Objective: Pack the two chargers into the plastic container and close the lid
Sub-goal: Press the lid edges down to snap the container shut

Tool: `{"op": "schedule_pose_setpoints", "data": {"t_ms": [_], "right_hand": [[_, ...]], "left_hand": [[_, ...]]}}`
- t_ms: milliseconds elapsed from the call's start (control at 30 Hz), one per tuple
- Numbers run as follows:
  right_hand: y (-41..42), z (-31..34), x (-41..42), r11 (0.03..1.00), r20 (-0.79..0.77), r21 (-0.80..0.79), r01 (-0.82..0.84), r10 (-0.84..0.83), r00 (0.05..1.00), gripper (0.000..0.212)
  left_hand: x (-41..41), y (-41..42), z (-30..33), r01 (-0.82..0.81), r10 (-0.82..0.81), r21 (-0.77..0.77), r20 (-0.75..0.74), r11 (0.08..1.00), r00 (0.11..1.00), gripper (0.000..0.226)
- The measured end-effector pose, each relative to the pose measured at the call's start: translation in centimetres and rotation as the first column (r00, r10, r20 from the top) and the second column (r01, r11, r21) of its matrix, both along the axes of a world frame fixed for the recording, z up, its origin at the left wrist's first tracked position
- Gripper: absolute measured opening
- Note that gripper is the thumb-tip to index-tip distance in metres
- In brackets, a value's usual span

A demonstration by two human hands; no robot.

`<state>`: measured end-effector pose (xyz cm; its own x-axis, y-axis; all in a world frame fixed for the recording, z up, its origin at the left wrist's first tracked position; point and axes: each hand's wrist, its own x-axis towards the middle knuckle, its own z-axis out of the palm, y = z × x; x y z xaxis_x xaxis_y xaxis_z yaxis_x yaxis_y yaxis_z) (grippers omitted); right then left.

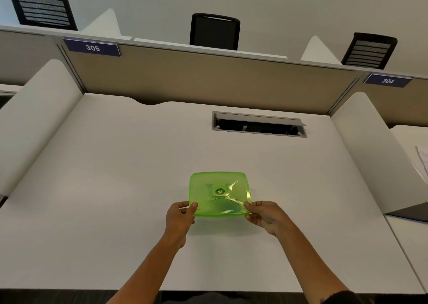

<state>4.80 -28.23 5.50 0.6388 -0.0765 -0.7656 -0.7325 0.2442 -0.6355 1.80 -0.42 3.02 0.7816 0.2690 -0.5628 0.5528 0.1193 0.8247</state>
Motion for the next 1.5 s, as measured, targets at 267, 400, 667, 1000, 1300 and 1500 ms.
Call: {"op": "schedule_pose_setpoints", "data": {"t_ms": [267,400,667,1000,1300,1500], "right_hand": [[-0.5,0.2,-0.3,0.996,0.050,-0.084,-0.041,0.045,0.998,0.027],[-0.3,0.2,-0.4,0.990,0.078,-0.135,-0.028,0.039,0.996,0.030],[-0.3,0.7,-0.3,0.981,0.082,-0.183,-0.059,0.075,0.994,0.035],[2.1,0.3,-0.2,0.980,0.063,-0.163,-0.115,0.126,0.990,0.033],[1.8,0.5,0.2,0.987,0.057,-0.143,-0.067,0.076,0.995,0.041],[2.1,0.8,0.6,0.985,0.067,-0.166,-0.049,0.061,0.996,0.042]], "left_hand": [[-1.2,0.1,0.7,-0.123,0.124,-0.027,0.051,0.992,0.991,0.038],[-1.7,0.1,0.5,-0.160,0.161,-0.009,0.073,0.987,0.984,0.031],[-1.4,-0.1,0.6,-0.213,0.212,-0.079,-0.013,0.974,0.977,0.020],[0.3,-2.8,1.9,-0.238,0.239,-0.038,0.014,0.970,0.971,0.047],[3.2,0.7,2.0,-0.201,0.198,0.134,0.033,0.970,0.980,0.044],[4.3,1.8,1.3,-0.169,0.171,0.051,-0.042,0.984,0.984,0.044]]}}
